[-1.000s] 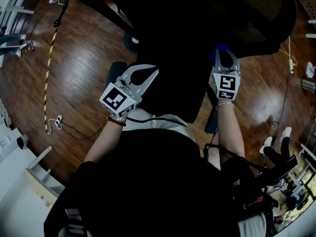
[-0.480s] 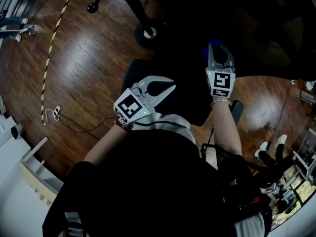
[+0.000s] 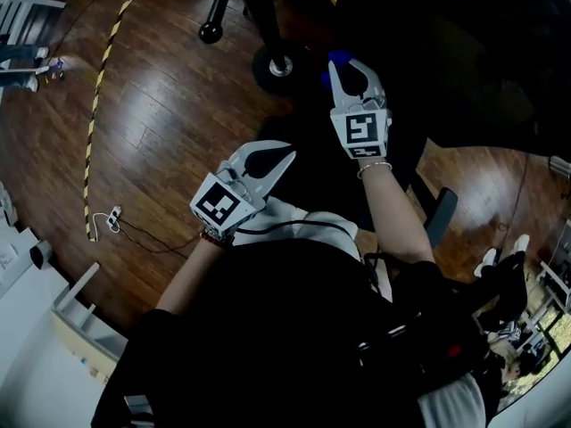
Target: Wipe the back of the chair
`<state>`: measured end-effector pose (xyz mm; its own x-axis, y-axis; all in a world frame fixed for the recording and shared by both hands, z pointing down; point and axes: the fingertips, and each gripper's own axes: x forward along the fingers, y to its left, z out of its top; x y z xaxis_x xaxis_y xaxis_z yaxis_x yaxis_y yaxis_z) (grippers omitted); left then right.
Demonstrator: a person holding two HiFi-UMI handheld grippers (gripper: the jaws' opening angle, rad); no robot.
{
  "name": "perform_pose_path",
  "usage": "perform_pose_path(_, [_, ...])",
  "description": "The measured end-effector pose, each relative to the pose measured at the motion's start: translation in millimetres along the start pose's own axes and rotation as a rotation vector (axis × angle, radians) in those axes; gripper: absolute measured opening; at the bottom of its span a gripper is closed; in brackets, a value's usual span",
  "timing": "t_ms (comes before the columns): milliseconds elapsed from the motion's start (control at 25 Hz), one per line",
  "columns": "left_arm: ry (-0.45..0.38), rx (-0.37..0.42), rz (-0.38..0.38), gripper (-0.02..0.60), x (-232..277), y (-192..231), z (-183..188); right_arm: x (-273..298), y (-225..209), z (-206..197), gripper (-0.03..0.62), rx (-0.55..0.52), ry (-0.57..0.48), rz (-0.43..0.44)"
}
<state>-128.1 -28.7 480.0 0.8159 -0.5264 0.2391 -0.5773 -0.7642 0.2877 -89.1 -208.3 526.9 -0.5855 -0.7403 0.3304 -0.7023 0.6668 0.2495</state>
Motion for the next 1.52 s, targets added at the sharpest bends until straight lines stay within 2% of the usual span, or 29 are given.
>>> perform_pose_path(120, [-0.02, -0.02, 0.027, 0.005, -15, 5, 3, 22, 18, 10, 0.034, -0.01, 0.0, 0.03])
perform_pose_path(240, [-0.008, -0.038, 0.034, 0.005, -27, 7, 0, 32, 20, 26, 0.034, 0.025, -0.019, 0.019])
perform_pose_path(360, [0.005, -0.043, 0.018, 0.005, -31, 4, -2, 9, 17, 46, 0.034, 0.065, -0.073, 0.002])
perform_pose_path(480, [0.035, -0.025, -0.025, 0.005, -20, 0, -6, -38, 9, 45, 0.034, 0.073, -0.109, -0.013])
perform_pose_path(640, [0.071, -0.007, -0.104, 0.005, 14, -23, -6, -125, -24, 2, 0.034, 0.121, -0.064, -0.115])
perform_pose_path(840, [0.087, -0.04, -0.229, 0.005, 77, -65, -29, -255, -88, -90, 0.034, 0.21, 0.101, -0.378])
perform_pose_path(960, [0.102, -0.015, -0.271, 0.005, 124, -93, -42, -323, -136, -133, 0.034, 0.22, 0.175, -0.489])
perform_pose_path(1040, [0.103, -0.056, -0.266, 0.005, 135, -107, -52, -344, -153, -157, 0.034, 0.198, 0.218, -0.501])
perform_pose_path(1160, [0.104, -0.165, -0.227, 0.005, 132, -106, -72, -338, -173, -191, 0.034, 0.168, 0.269, -0.497])
perform_pose_path(1280, [0.122, -0.168, -0.187, 0.005, 133, -112, -84, -325, -189, -217, 0.034, 0.148, 0.307, -0.475])
perform_pose_path(1520, [0.061, -0.164, -0.102, 0.005, 137, -102, -74, -295, -201, -233, 0.034, 0.055, 0.314, -0.425])
